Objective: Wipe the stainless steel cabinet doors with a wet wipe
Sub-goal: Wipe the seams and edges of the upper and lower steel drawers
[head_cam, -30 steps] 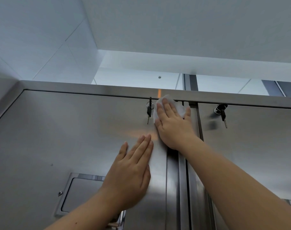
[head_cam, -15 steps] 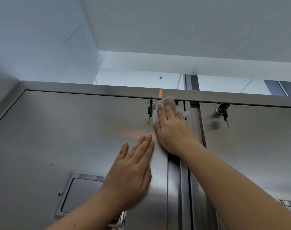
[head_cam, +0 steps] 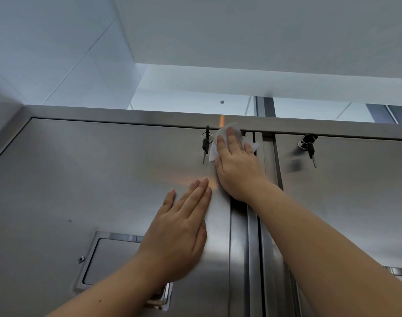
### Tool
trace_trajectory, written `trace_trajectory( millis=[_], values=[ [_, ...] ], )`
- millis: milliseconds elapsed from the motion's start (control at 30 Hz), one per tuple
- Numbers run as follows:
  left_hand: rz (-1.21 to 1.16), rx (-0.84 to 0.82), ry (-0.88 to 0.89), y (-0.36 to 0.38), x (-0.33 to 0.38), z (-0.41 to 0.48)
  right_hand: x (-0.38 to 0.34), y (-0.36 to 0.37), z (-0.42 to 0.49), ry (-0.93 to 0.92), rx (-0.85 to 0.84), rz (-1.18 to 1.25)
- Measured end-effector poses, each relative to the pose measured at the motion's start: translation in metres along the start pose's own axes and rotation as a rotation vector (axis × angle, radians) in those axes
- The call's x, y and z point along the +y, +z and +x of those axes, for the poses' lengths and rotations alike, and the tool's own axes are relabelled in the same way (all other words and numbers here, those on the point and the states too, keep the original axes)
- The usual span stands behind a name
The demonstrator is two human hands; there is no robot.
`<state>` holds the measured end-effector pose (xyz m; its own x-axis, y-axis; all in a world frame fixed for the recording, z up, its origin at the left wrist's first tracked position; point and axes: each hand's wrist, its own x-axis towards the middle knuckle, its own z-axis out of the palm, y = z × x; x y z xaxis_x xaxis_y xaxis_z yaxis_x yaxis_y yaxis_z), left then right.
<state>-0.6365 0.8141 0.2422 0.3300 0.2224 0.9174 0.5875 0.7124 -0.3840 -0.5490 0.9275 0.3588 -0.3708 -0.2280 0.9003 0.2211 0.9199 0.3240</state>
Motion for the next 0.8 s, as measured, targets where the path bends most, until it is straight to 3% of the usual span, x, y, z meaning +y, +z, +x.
trace_trajectory(
  millis=[200,500,800],
  values=[
    [-0.008,-0.009,-0.011,0.000,0.000,-0.002,-0.005,0.012,-0.039,-0.111,0.055,0.021],
    [0.003,-0.001,0.003,-0.001,0.001,-0.001,0.005,-0.003,0.000,-0.044,-0.026,-0.029],
    [-0.006,-0.003,-0.001,0.000,0.000,-0.002,0.001,0.012,-0.038,-0.115,0.015,-0.064]
  ],
)
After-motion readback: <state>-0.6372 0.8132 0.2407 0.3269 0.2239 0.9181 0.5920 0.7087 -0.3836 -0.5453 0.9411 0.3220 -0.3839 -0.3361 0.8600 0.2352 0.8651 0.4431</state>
